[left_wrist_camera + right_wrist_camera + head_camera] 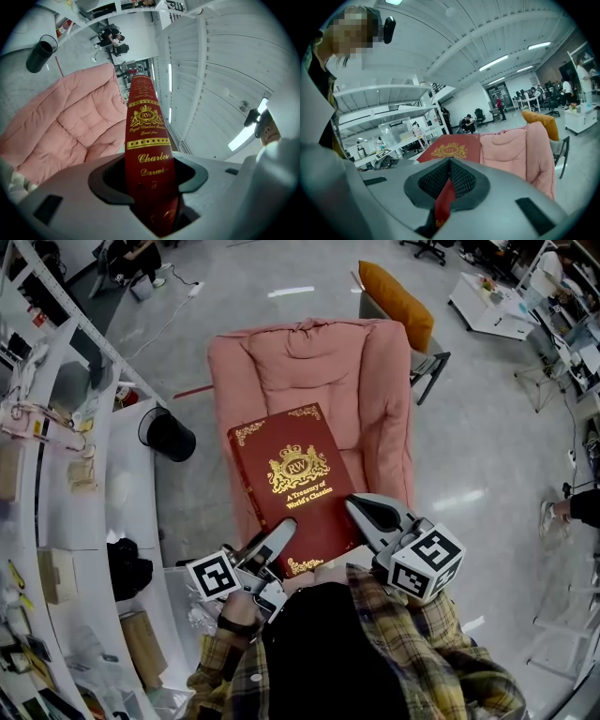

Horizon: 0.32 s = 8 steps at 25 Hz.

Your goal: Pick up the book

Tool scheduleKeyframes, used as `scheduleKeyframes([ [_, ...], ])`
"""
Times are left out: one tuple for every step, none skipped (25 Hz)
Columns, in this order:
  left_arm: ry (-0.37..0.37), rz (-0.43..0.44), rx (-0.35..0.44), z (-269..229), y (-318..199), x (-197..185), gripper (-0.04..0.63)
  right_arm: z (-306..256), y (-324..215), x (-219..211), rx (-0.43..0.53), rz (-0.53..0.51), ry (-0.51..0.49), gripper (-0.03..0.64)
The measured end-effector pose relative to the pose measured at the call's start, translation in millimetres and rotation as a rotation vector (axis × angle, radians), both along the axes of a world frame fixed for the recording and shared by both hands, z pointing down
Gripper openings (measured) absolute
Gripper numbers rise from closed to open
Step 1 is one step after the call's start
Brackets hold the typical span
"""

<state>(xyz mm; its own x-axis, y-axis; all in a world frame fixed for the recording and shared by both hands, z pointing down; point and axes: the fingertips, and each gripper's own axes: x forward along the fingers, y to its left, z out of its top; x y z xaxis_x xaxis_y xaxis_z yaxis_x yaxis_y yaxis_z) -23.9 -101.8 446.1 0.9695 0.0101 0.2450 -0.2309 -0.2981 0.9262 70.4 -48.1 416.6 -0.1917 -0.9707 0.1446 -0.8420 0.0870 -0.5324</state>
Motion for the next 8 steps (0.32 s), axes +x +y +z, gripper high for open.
scheduleKeyframes([
  [-0.002,0.0,0.002,0.2,0.0,-0.3,0.244,0.6,0.1,-0.4,0.0,-0.002,-0.001,0.017],
  [-0.002,0.0,0.004,0.1,0.0,-0.3,0.244,0.6,0.1,-0.6,0.0,-0.004,-0.001,0.017],
  [-0.002,0.001,0.004,-0.3,0.2,-0.1,0.244,0.0,0.1,-0.6,0.0,-0.006,-0.001,0.017],
  [0.0,0.002,0.003,-1.0,0.5,0.3,0.244,-0.8,0.0,-0.4,-0.001,-0.006,0.0,0.017],
  [0.001,0.003,0.002,-1.7,0.9,0.8,0.244,-1.8,0.0,-0.2,-0.001,-0.007,0.0,0.017],
  [0.002,0.004,0.001,-2.3,1.4,1.2,0.244,-2.5,0.0,-0.1,-0.002,-0.007,0.001,0.017],
  [0.003,0.006,0.0,-2.9,1.9,1.6,0.244,-3.1,0.1,0.0,-0.003,-0.008,0.001,0.017],
  [0.004,0.008,-0.001,-3.5,2.5,2.0,0.244,-3.7,0.2,0.0,-0.003,-0.009,0.001,0.017],
])
